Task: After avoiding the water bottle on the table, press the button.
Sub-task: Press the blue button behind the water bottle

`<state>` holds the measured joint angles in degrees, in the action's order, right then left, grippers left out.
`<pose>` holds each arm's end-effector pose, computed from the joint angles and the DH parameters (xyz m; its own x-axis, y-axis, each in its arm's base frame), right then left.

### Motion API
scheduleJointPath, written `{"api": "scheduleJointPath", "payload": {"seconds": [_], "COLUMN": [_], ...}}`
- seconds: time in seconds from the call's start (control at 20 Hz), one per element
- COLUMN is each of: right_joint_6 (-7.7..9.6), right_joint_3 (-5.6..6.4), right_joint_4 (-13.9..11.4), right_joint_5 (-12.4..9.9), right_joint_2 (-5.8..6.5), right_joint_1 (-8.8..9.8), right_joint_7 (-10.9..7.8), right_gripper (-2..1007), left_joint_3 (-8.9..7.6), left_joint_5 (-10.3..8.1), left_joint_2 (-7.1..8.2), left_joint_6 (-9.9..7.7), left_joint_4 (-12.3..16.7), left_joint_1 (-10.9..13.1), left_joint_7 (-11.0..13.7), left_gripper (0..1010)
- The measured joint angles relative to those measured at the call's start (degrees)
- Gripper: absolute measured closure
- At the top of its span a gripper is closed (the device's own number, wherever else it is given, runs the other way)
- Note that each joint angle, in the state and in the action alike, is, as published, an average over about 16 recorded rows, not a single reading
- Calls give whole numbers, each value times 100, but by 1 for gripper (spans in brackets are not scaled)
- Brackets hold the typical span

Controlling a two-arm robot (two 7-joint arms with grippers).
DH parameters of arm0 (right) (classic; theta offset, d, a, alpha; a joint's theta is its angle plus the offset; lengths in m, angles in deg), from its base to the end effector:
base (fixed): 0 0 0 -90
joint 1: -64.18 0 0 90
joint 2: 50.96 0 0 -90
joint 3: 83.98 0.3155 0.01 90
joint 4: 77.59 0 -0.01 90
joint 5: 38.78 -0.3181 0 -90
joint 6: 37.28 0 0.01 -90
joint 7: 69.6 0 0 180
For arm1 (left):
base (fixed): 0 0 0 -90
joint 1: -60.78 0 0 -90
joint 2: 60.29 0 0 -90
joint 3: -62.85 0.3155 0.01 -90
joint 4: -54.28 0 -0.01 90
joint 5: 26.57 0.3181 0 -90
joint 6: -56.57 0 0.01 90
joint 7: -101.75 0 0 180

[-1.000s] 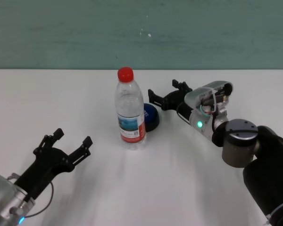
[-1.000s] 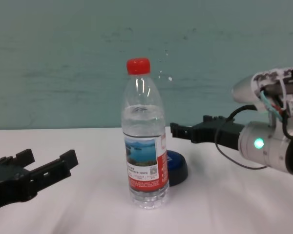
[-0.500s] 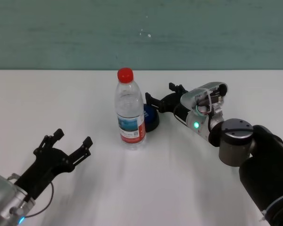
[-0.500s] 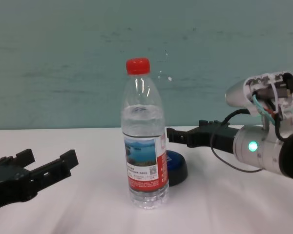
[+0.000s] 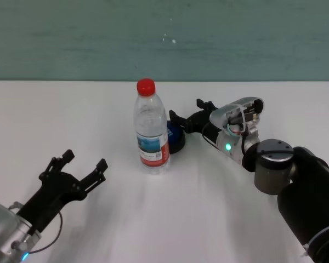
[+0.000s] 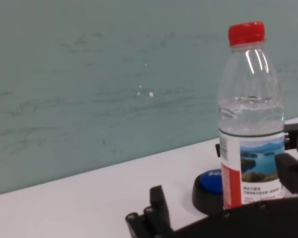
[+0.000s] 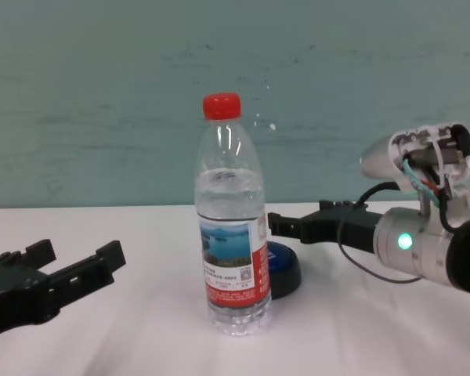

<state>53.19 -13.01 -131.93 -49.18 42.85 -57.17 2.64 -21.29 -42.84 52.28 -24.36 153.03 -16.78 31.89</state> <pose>0.4889 0.0539 -0.3107 0.5156 -0.8568 0.0060 0.8501 0.5107 -0.1283 0.2686 0.0739 -0.3316 0.4901 0.8673 0.0872 -0.8698 0.4931 -0.0161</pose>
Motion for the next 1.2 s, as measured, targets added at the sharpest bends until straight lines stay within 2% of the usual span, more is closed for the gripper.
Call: {"api": "scheduleJointPath", "payload": {"seconds": [1.2], "right_joint_6": [18], "right_joint_3": [-17], "right_joint_4": [233], "right_joint_5": [-35], "right_joint_2": [-35], "right_joint_1": [-68], "right_joint_7": [-77], "right_gripper": [1], "left_joint_3": [0], "left_joint_5": [0], "left_joint_2": [0], "left_joint_6": [0], "left_joint_4": [0], "left_joint_1": [0], "left_joint_7": [0], "left_gripper": [0]}}
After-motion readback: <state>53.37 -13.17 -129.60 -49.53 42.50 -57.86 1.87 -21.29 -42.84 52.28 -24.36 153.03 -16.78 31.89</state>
